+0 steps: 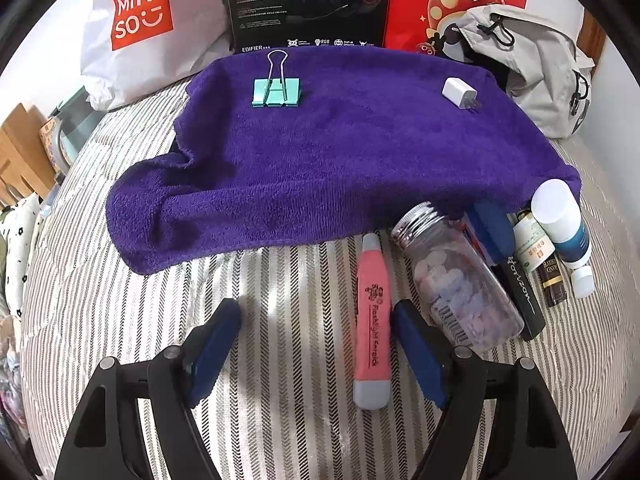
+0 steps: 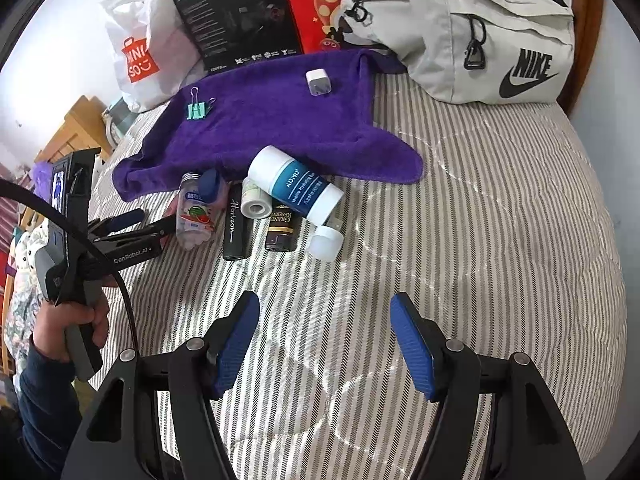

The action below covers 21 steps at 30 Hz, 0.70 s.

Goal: Organize rigid objects
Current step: 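Grasp the pink highlighter with left tool while right tool grasps the Vaseline stick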

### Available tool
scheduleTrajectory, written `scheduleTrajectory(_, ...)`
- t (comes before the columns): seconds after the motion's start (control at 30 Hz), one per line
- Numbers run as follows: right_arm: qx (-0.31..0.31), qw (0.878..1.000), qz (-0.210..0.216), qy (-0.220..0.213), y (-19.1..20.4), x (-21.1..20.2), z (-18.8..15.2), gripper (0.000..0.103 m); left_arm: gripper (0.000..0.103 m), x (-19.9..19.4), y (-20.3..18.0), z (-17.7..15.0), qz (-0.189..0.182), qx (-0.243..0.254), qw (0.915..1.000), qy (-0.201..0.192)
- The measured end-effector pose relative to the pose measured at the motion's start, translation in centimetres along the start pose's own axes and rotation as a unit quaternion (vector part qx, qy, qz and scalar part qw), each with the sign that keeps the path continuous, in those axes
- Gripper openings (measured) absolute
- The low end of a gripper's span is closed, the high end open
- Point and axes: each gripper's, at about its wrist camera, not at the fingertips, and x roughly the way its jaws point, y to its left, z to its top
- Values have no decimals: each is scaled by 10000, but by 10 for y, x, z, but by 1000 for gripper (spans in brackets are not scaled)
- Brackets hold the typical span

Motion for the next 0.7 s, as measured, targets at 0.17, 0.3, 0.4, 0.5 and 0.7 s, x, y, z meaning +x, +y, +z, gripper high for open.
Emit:
scheduleTrajectory(0.17,-53,9999,97,-54,3,7,7,67,51,-4,-3,-4,-121,146,9997,-172)
scheduleTrajectory(0.3,-322,9992,79,-241,9,18,22,67,28,-8,-5,-4,-197,275,9994,-118)
scheduleTrajectory(0.4,-593,9978,-48,-298,14,32,37,67,28,-7,-5,-5,-218,329,9991,-130)
scheduleTrajectory(0.5,-903,9956,-50,-261,20,50,49,67,28,-7,-3,-5,-266,345,9990,-106)
scheduleTrajectory(0.7,-1411,9897,-203,-113,32,82,67,67,28,-6,-3,-3,-320,388,9987,-53)
